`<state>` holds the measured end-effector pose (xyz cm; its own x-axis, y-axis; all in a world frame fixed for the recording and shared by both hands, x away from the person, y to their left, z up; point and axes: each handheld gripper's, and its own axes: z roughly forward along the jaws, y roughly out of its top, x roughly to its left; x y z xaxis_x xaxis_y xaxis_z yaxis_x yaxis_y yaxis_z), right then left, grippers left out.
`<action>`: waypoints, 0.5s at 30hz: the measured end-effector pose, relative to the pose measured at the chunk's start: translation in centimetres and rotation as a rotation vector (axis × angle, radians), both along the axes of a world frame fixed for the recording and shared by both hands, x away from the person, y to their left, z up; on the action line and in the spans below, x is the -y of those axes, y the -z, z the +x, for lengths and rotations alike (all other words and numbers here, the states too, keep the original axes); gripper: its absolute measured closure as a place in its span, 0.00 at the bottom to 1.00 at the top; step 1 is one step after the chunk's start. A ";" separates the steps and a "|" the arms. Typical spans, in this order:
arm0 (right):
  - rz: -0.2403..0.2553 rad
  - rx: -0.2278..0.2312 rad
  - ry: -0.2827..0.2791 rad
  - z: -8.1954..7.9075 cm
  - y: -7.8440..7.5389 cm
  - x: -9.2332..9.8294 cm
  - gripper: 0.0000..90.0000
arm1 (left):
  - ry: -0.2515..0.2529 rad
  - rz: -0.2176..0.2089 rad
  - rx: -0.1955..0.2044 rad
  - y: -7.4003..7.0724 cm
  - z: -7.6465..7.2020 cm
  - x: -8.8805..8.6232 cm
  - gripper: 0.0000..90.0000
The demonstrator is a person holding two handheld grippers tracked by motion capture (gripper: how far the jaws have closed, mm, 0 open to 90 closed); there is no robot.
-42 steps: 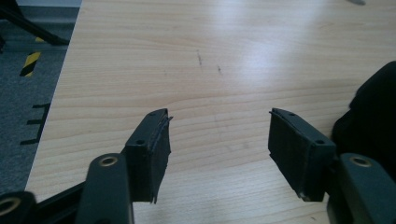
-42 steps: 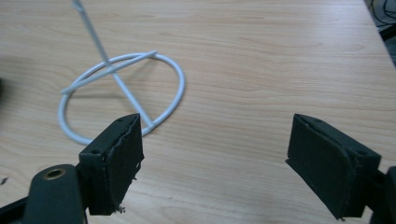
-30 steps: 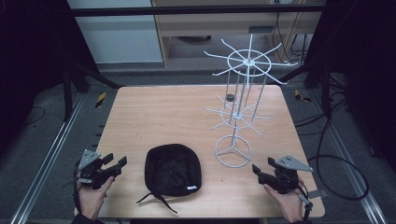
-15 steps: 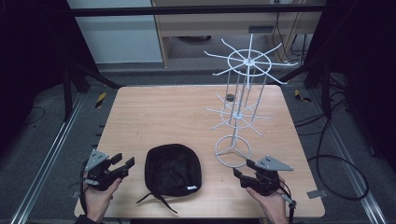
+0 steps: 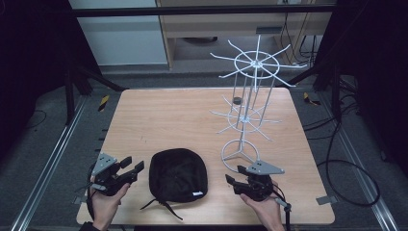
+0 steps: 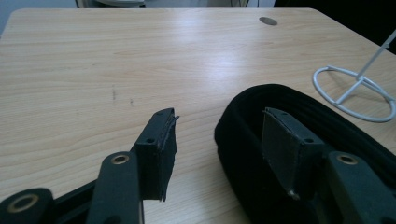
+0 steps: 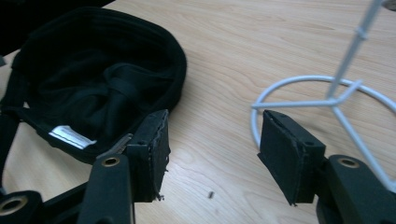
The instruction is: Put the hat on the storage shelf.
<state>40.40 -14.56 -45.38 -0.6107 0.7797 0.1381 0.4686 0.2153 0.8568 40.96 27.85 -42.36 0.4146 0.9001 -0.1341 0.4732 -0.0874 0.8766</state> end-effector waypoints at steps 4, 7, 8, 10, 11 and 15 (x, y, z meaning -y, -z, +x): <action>0.006 -0.010 -0.034 0.1 -0.1 -1.3 0.49 | 0.015 0.010 0.002 -0.3 0.0 0.9 0.49; 0.007 -0.018 -0.062 0.2 -0.1 -2.4 0.51 | 0.021 0.024 -0.014 -0.1 0.2 1.6 0.49; 0.005 -0.020 -0.069 0.2 -0.1 -2.6 0.51 | 0.024 0.031 -0.018 0.0 0.3 1.8 0.49; 0.001 -0.023 -0.085 0.2 0.0 -3.4 0.52 | 0.028 0.041 -0.027 0.2 0.5 2.2 0.49; 0.002 -0.028 -0.090 0.3 0.1 -3.8 0.52 | 0.035 0.046 -0.030 0.3 0.6 2.5 0.49; -0.009 -0.050 -0.100 0.5 0.5 -4.8 0.52 | 0.041 0.077 -0.044 0.8 1.0 3.3 0.48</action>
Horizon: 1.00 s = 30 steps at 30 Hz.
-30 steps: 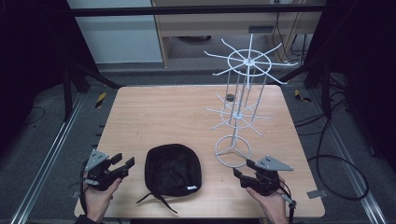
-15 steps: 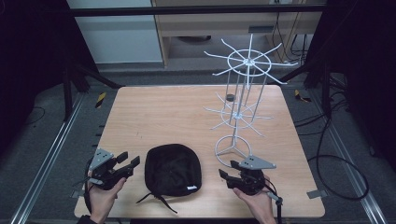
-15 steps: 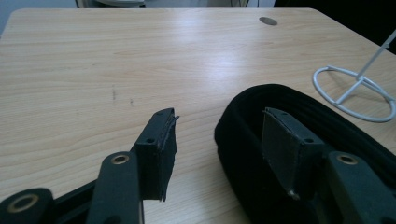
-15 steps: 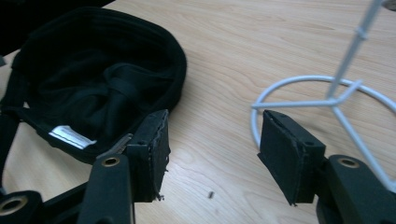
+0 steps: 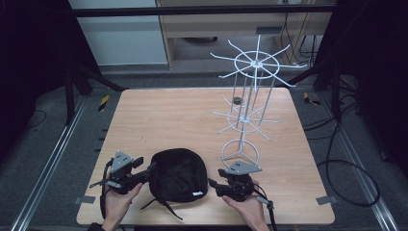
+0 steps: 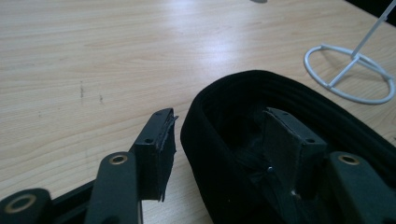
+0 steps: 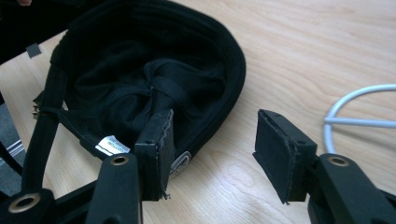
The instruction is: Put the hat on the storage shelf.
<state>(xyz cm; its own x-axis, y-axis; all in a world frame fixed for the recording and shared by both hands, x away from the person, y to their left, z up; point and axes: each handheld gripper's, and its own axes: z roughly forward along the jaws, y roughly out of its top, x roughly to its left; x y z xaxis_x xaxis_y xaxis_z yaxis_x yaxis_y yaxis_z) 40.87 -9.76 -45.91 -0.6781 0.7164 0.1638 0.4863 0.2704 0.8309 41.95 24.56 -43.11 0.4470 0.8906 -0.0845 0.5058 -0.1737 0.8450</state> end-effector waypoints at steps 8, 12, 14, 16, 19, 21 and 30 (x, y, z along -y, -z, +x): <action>-0.014 -0.041 -0.005 0.6 1.1 -1.4 0.53 | -0.023 0.051 -0.057 1.4 0.8 0.3 0.54; -0.025 -0.057 -0.013 0.9 1.6 -2.0 0.53 | -0.030 0.056 -0.070 1.7 0.8 0.2 0.60; -0.024 -0.070 -0.012 0.9 1.8 -2.3 0.53 | -0.034 0.072 -0.082 1.9 0.8 0.3 0.63; -0.025 -0.084 -0.010 1.0 2.0 -2.6 0.53 | -0.037 0.083 -0.095 2.2 0.8 0.2 0.65; -0.039 -0.101 -0.015 1.1 2.4 -2.9 0.53 | -0.036 0.085 -0.113 2.5 0.8 0.0 0.70; -0.038 -0.113 -0.016 1.2 2.6 -3.0 0.54 | -0.040 0.091 -0.130 2.7 0.9 -0.1 0.73; -0.016 -0.187 -0.012 1.6 3.1 -3.6 0.71 | -0.045 0.080 -0.169 3.0 0.9 -0.5 0.85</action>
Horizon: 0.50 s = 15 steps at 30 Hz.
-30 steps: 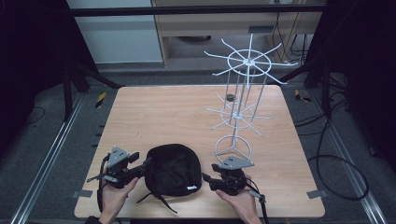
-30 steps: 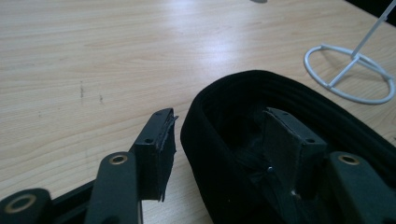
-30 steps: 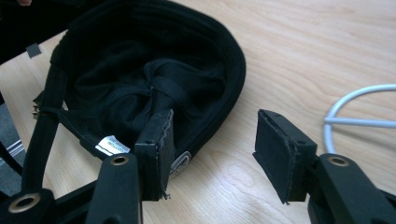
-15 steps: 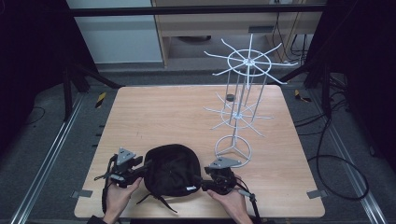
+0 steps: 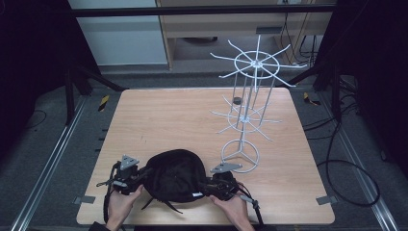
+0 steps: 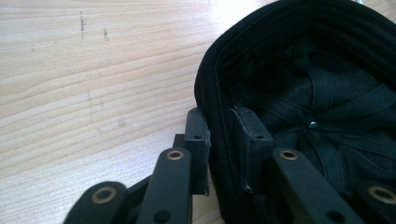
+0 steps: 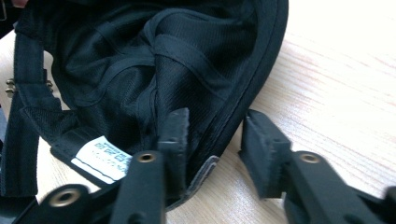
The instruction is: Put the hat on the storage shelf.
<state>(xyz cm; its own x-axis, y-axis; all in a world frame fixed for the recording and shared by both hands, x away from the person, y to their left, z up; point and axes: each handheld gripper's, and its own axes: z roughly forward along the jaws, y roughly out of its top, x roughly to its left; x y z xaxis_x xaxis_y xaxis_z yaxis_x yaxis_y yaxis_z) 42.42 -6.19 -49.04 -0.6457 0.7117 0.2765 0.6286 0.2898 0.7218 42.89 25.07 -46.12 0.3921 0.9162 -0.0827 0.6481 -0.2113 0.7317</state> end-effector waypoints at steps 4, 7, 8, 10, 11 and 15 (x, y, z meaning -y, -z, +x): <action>0.001 -0.018 0.010 0.3 0.0 0.1 0.81 | -0.002 -0.009 -0.011 0.0 0.0 -0.1 0.87; 0.008 -0.002 0.015 0.3 -0.4 0.2 0.88 | 0.007 -0.017 -0.018 0.2 0.1 0.1 0.88; 0.011 0.012 0.021 0.2 -0.6 0.3 0.89 | 0.011 -0.015 -0.018 0.2 0.1 0.2 0.88; 0.022 0.041 0.031 0.1 -1.2 0.6 0.90 | 0.020 -0.010 -0.022 0.3 0.1 0.4 0.88; 0.026 0.065 0.034 0.0 -1.6 0.7 0.91 | 0.022 -0.012 -0.022 0.4 0.1 0.6 0.88; 0.044 0.180 0.037 -0.5 -3.2 1.3 0.91 | 0.042 -0.002 -0.030 0.8 0.3 1.3 0.87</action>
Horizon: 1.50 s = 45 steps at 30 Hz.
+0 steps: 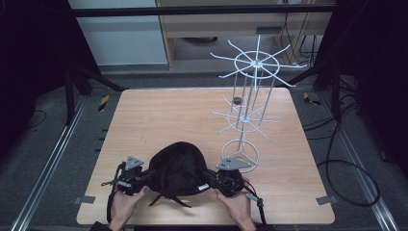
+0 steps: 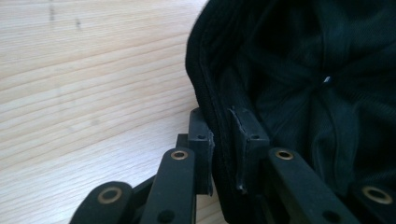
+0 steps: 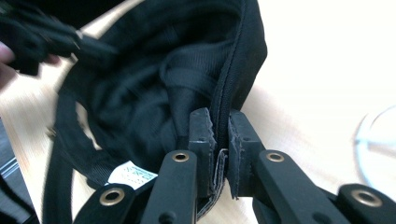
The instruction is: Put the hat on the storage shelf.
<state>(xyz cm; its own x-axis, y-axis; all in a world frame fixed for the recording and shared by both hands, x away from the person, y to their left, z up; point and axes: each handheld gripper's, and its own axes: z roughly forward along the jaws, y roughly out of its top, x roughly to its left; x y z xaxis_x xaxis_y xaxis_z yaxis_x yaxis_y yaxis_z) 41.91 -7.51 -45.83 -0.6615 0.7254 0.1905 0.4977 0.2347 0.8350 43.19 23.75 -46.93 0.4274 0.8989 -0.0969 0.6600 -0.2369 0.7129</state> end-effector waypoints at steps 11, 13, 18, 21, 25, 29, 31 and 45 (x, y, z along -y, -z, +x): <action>0.011 0.193 -0.081 -1.4 -2.4 -0.3 0.91 | 0.017 -0.034 -0.023 1.2 1.2 1.1 0.86; 0.007 0.204 -0.100 -1.6 -2.3 -0.6 0.91 | 0.015 -0.052 -0.024 1.3 1.6 0.9 0.86; -0.009 0.197 -0.127 -1.7 -2.0 -1.1 0.91 | 0.019 -0.050 -0.032 1.7 2.2 0.7 0.85; -0.018 0.192 -0.101 -1.7 -1.8 -0.9 0.92 | 0.033 -0.057 -0.028 1.5 2.1 0.4 0.82; -0.041 0.199 -0.050 -1.6 -1.9 -0.4 0.92 | 0.045 -0.088 -0.014 1.1 2.1 -0.2 0.74; -0.075 0.211 -0.020 -1.4 -2.0 -0.1 0.93 | 0.054 -0.098 0.000 0.8 2.1 -0.5 0.71; -0.095 0.227 -0.012 -1.4 -2.1 0.0 0.93 | 0.061 -0.106 -0.008 0.6 2.1 -0.6 0.71; 0.000 0.289 -0.189 -2.6 -2.5 -1.6 0.92 | 0.035 -0.097 -0.019 1.6 2.3 0.5 0.87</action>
